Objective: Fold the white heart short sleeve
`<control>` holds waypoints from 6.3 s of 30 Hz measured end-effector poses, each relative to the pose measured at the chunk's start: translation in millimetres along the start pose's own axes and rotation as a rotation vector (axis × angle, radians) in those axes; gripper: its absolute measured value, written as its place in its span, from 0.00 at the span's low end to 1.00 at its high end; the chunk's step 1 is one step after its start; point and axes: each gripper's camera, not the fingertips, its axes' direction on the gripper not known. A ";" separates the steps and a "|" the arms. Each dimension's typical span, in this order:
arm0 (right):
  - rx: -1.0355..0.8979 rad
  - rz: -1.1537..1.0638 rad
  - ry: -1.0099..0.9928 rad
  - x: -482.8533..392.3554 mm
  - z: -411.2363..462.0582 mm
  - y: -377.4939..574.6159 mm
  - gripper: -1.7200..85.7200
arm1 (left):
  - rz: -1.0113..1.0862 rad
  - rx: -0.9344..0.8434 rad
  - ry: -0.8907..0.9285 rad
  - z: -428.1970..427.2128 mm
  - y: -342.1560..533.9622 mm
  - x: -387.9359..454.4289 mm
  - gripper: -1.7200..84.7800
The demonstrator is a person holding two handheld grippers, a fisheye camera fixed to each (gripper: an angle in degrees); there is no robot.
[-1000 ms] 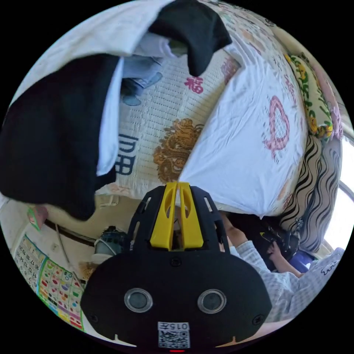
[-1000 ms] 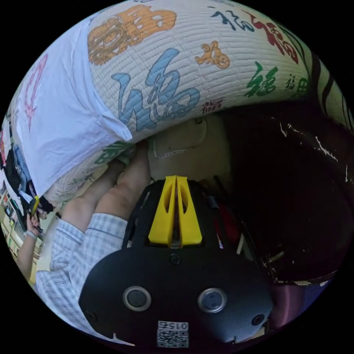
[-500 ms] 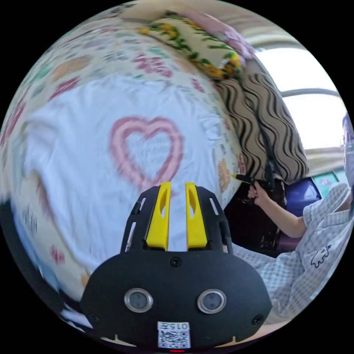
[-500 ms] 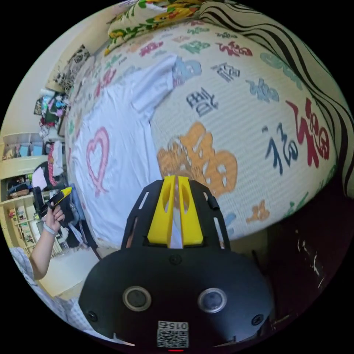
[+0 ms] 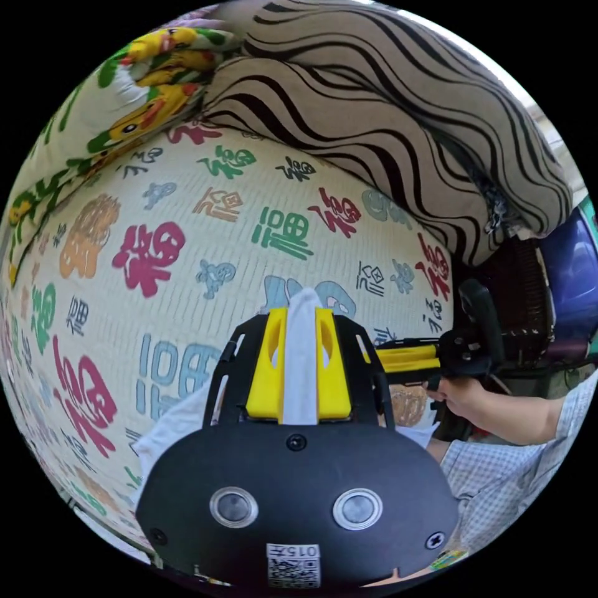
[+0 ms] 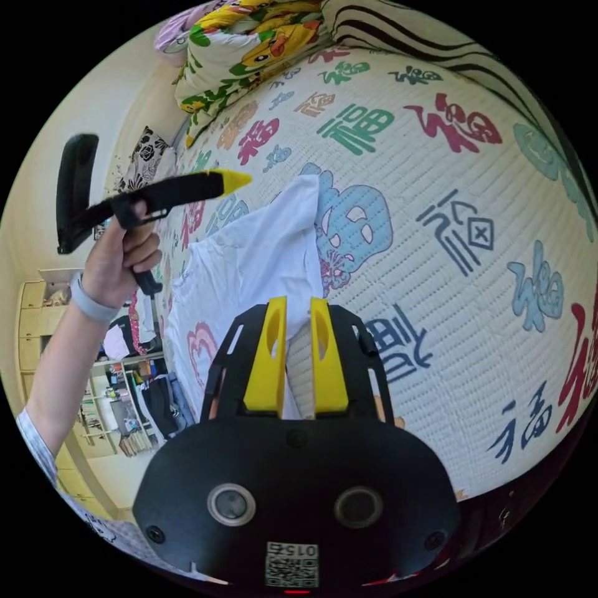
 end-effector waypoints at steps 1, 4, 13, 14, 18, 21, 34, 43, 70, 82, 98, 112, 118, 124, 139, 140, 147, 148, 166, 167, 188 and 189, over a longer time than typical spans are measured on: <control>-0.006 0.004 0.005 0.8 0.5 -1.6 0.09 | 0.022 -0.029 -0.017 11.2 -14.5 2.9 0.10; -0.021 0.029 0.019 6.2 -1.5 -5.1 0.04 | 0.056 -0.096 -0.015 38.2 -42.4 5.3 0.10; 0.033 0.092 -0.070 34.3 -50.2 18.9 0.02 | 0.063 -0.096 0.028 63.5 -71.4 -11.8 0.02; 0.055 0.084 -0.109 34.5 -55.7 19.0 0.03 | 0.057 -0.092 0.057 63.6 -73.1 -16.6 0.02; -0.017 0.014 -0.186 15.6 -45.9 -3.1 0.10 | 0.049 -0.067 0.079 59.0 -76.1 -26.1 0.01; -0.053 0.026 -0.238 5.4 -29.1 -16.4 0.06 | 0.033 -0.052 0.093 52.3 -77.0 -33.8 0.01; 0.090 -0.118 -0.223 -33.0 -62.0 26.5 0.02 | -0.010 0.157 0.163 -35.9 -32.6 -61.9 0.01; -0.011 -0.521 -0.080 -146.8 1.3 36.7 0.03 | -0.334 0.396 -0.009 -127.7 181.5 -92.9 0.02; -0.201 -0.305 0.104 -125.3 197.0 -47.3 0.06 | -0.433 0.276 0.047 -146.2 226.2 -106.5 0.11; -0.231 -0.285 0.101 -92.9 289.5 -106.1 0.01 | -0.356 0.187 -0.017 -140.2 200.4 -111.3 0.03; -0.309 -0.493 0.146 -164.0 381.9 -126.8 0.02 | -1.138 0.451 -0.181 -278.7 574.5 -64.8 0.10; -0.500 -0.961 0.012 -488.0 674.9 -178.4 0.07 | -1.541 0.714 -0.109 -287.2 807.1 -92.8 0.12; -0.590 -0.987 0.207 -566.4 812.9 -183.9 0.10 | -1.497 0.765 -0.078 -298.1 836.1 -74.2 0.03; -0.716 -1.118 0.419 -602.4 912.6 -168.0 0.11 | -1.498 0.771 -0.039 -300.2 866.6 -42.3 0.01; -0.501 -1.118 0.154 -597.9 843.0 -229.0 0.01 | -1.250 0.837 -0.253 -345.1 851.7 19.8 0.01; -0.450 -1.061 0.080 -582.4 811.1 -243.3 0.02 | -1.184 0.844 -0.285 -353.6 842.8 27.9 0.01; -0.291 -0.725 -0.073 -423.9 683.8 -280.3 0.02 | -0.764 0.749 -0.323 -359.2 763.8 84.5 0.02; -0.294 -0.693 -0.056 -410.3 681.9 -280.4 0.03 | -0.717 0.707 -0.301 -349.4 749.4 91.9 0.02; -0.582 -0.960 0.266 -471.4 797.4 -285.4 0.01 | -0.810 0.403 -0.161 -282.0 674.4 46.8 0.07; -0.566 -0.991 0.326 -473.1 801.5 -287.5 0.01 | -0.802 0.397 -0.176 -278.8 672.7 50.0 0.07; -0.554 -0.947 0.425 -393.8 645.2 -226.8 0.01 | -0.626 0.236 -0.075 -287.9 587.9 43.9 0.09; -0.475 -0.933 0.456 -388.1 621.5 -238.9 0.02 | -0.612 0.266 -0.093 -295.7 583.8 40.2 0.10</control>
